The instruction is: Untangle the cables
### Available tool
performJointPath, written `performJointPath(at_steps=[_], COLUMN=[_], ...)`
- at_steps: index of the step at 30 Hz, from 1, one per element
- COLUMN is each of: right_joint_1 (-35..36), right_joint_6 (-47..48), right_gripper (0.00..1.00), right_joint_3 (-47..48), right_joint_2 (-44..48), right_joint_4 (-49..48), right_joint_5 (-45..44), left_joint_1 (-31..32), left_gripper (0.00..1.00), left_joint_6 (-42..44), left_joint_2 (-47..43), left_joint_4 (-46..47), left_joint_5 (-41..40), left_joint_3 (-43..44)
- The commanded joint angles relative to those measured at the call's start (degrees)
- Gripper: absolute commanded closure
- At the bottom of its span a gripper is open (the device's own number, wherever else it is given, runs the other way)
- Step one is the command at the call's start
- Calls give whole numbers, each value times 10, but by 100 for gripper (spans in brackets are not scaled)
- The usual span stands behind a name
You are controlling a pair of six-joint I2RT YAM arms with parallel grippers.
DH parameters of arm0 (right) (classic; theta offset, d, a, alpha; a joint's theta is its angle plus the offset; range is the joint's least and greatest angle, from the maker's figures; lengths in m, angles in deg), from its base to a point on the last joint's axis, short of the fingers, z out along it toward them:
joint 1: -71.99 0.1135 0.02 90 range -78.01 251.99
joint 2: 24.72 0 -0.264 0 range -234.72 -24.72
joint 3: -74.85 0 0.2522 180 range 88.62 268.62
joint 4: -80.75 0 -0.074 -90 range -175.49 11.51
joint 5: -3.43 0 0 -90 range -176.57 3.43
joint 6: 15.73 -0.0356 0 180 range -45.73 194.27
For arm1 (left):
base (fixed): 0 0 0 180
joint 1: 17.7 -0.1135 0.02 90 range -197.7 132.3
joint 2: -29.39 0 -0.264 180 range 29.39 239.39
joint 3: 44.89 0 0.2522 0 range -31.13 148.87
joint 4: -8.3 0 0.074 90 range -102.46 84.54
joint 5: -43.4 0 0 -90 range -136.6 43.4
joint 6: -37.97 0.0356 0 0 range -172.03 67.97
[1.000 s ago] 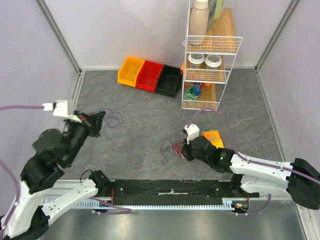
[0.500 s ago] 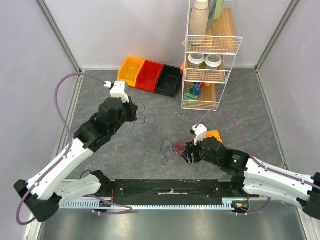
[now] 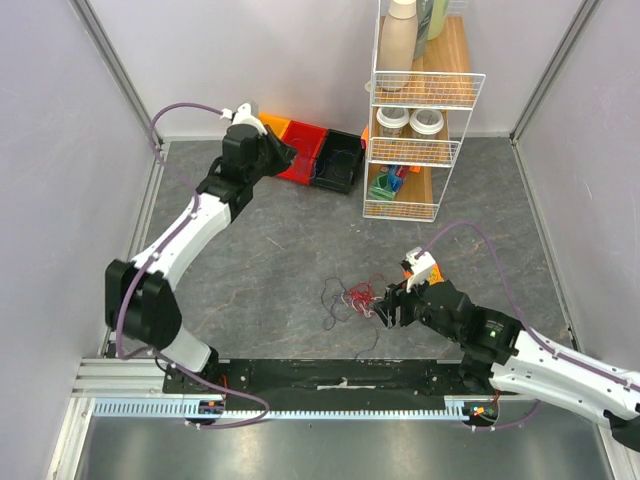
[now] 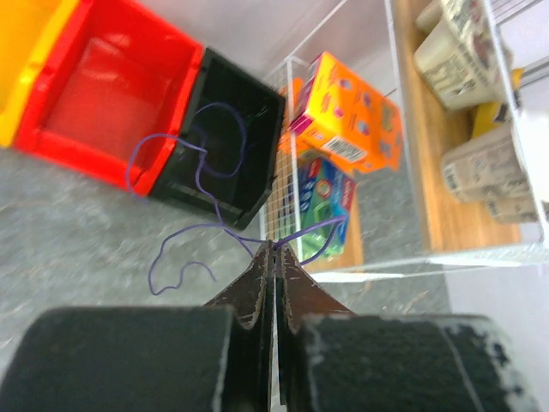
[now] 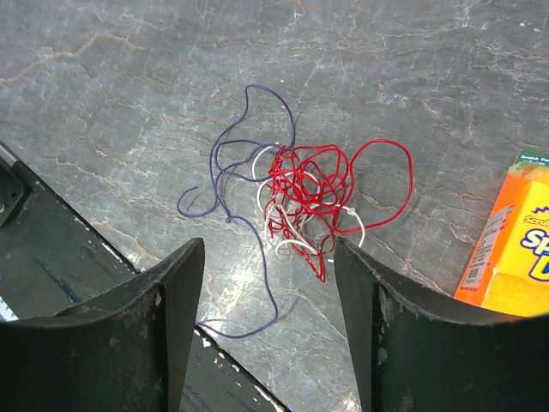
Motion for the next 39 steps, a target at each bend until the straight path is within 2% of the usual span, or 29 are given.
performJointPath(at_steps=[1, 7, 14, 21, 29, 33, 39], right_joint_1=[1, 1, 1, 1, 1, 1, 1], right_joint_6=[-10, -10, -8, -5, -5, -2, -3], right_gripper=[30, 28, 28, 28, 27, 27, 27], right_joint_3=[-12, -20, -20, -23, -27, -28, -25], right_joint_2=[44, 86, 72, 66, 64, 53, 41], right_joint_4=[0, -1, -7, -16, -21, -28, -28], right_joint_5=[-23, -35, -41, -49, -59, -64, -61], left_joint_1=[-13, -22, -22, -24, -26, -26, -27], left_gripper=[98, 98, 98, 98, 98, 98, 98], left_joint_6=[-52, -44, -9, 15, 95, 112, 114], left_joint_2=[64, 169, 247, 327, 390, 408, 417], left_joint_4=[140, 213, 268, 276, 255, 263, 292], left_joint_5=[66, 111, 146, 175, 187, 211, 237], left_joint_3=[74, 149, 218, 307, 404, 404, 360])
